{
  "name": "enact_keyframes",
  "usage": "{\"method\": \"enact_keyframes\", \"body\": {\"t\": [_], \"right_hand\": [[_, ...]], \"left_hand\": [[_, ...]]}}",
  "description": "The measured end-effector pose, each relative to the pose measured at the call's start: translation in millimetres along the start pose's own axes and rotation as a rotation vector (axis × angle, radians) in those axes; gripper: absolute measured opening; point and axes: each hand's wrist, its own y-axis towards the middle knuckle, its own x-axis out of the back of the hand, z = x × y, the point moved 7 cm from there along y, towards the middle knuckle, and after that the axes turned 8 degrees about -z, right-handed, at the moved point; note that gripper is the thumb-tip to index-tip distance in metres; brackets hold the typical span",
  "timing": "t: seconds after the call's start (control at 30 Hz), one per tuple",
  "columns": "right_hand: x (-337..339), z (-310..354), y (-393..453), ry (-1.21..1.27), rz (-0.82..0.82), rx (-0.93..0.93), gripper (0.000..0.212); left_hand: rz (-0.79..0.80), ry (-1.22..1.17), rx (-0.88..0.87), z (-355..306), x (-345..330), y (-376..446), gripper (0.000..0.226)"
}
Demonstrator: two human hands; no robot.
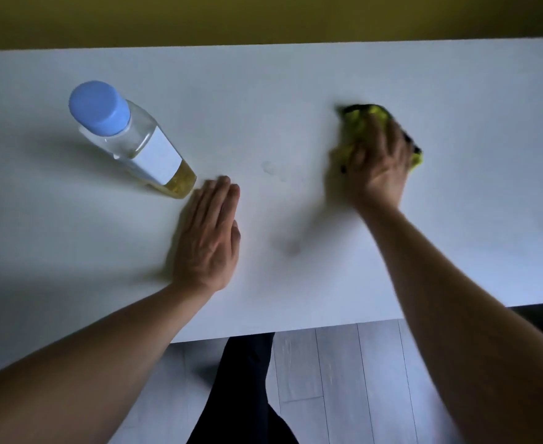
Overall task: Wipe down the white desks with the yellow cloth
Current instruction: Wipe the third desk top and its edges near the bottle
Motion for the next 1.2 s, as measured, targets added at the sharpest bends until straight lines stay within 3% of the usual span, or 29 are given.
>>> {"method": "enact_keyframes", "body": {"t": [0.1,0.17,0.23,0.37,0.53,0.63,0.77,0.83,0.9,0.97,1.1,1.2], "right_hand": [[1.7,-24.2,14.9,-0.062,-0.018,-0.242,0.057],[-2.3,-4.4,11.6,-0.095,-0.058,-0.257,0.056],[-16.0,42.2,4.1,-0.053,-0.041,-0.087,0.058],[-49.0,154.0,-29.8,0.137,0.187,0.284,0.059],[-53.4,136.9,-16.0,0.16,0.268,0.441,0.056],[-51.8,85.5,30.4,0.126,0.165,0.289,0.057],[-48.9,11.9,100.3,-0.022,0.045,-0.065,0.06],[-54.5,0.7,117.3,-0.069,0.021,-0.233,0.057],[-64.3,15.9,120.7,-0.09,0.005,-0.275,0.058],[-81.4,62.5,117.1,-0.013,0.023,-0.093,0.064],[-114.7,180.4,86.6,0.183,0.229,0.364,0.062],[-123.9,183.2,87.0,0.181,0.3,0.449,0.056]], "left_hand": [[0.002,0.001,0.021,-0.8,1.3,1.9,0.055],[0.014,0.01,0.028,-0.6,1.7,2.8,0.056],[0.026,0.015,0.029,-1.5,2.7,4.2,0.056],[0.031,0.018,0.053,-2.6,6.4,5.5,0.056],[0.059,0.01,0.128,-7.6,4.8,25.5,0.051],[0.046,-0.031,0.093,-25.8,-5.3,53.4,0.055],[0.031,0.008,0.132,-46.9,-30.7,85.5,0.06],[0.027,0.052,0.183,-48.8,-37.3,89.0,0.061],[0.025,0.068,0.19,-49.8,-40.1,87.2,0.061],[0.021,0.072,0.186,-50.5,-40.1,87.0,0.062],[0.013,0.065,0.178,-48.2,-40.3,86.0,0.062],[-0.006,0.075,0.156,-47.3,-39.0,86.5,0.061]]}}
